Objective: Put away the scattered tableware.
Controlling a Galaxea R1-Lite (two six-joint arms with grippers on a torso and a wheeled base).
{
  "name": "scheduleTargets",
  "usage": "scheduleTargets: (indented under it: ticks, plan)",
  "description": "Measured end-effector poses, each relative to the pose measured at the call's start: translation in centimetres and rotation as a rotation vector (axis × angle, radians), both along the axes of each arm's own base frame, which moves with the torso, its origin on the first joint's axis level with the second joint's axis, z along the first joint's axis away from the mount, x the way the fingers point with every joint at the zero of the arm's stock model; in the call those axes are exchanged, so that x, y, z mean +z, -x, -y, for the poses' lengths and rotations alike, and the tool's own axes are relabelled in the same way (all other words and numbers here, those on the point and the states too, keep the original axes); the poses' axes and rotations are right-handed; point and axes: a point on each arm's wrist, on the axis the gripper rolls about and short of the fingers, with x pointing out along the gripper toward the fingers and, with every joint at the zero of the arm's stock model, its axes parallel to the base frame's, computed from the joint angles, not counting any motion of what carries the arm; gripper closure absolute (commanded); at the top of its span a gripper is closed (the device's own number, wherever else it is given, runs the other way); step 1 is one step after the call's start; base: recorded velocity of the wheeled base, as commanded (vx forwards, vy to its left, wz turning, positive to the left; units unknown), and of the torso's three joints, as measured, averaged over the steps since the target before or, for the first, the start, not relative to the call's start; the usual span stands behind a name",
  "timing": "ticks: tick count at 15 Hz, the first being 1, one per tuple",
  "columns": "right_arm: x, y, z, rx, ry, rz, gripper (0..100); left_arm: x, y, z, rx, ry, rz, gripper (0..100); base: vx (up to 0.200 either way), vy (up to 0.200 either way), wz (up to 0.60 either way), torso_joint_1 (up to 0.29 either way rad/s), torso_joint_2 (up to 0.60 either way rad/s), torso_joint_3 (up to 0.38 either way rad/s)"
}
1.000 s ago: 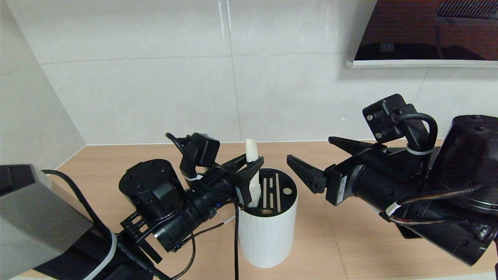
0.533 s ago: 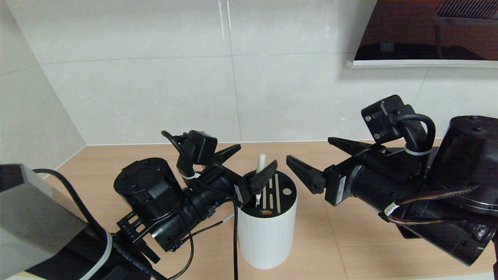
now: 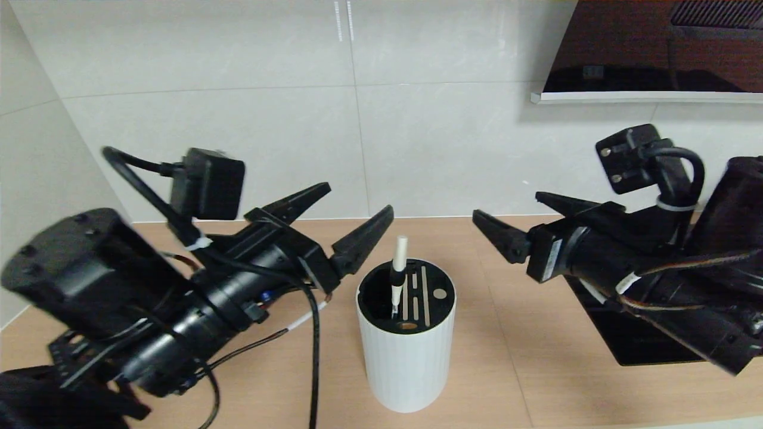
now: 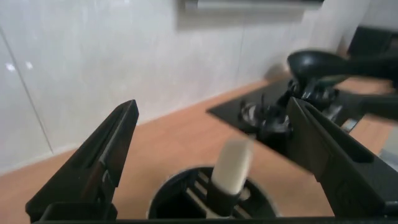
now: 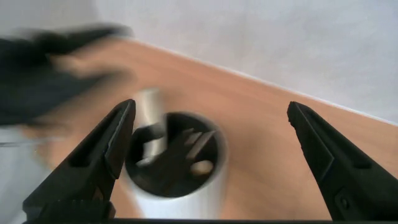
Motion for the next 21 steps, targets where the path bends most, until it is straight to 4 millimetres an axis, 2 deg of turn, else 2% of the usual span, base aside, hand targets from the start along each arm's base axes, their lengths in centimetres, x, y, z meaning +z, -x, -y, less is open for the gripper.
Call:
scheduleTargets:
  ticks: [2,5,7,10,14,17,21]
  plan:
    - [0.6,0.8,2.0,-0.036,-0.03,0.025,0,1.7,2.7,-2.4,0.011,-0.041,-0.058,0,0.0,0.0,0.0,0.0,0.0,0.0]
    - [-0.4,3.1,6.7,-0.14,-0.029,0.022,0,3.2,7.4,-6.6,0.057,-0.091,-0.144,0,0.0,0.0,0.0,0.0,0.0,0.0]
    - [-0.3,5.3,10.1,-0.232,-0.053,0.057,0,3.6,10.6,-9.4,0.115,-0.09,-0.158,0,0.0,0.0,0.0,0.0,0.0,0.0]
    - [-0.2,9.3,14.0,-0.364,-0.057,0.076,0,3.8,14.6,-12.4,0.234,-0.056,-0.137,0,0.0,0.0,0.0,0.0,0.0,0.0]
    - [-1.5,15.9,17.2,-0.476,-0.024,0.077,0,2.0,20.1,-14.8,0.339,-0.041,-0.143,0,0.0,0.0,0.0,0.0,0.0,0.0]
    - [-3.0,20.4,18.3,-0.63,-0.028,0.138,0,-0.1,23.9,-15.5,0.443,-0.019,-0.115,0,0.0,0.0,0.0,0.0,0.0,0.0]
    - [-6.2,24.2,18.2,-0.698,-0.026,0.174,0,-3.1,26.2,-15.0,0.586,0.008,-0.041,0,0.0,0.0,0.0,0.0,0.0,0.0]
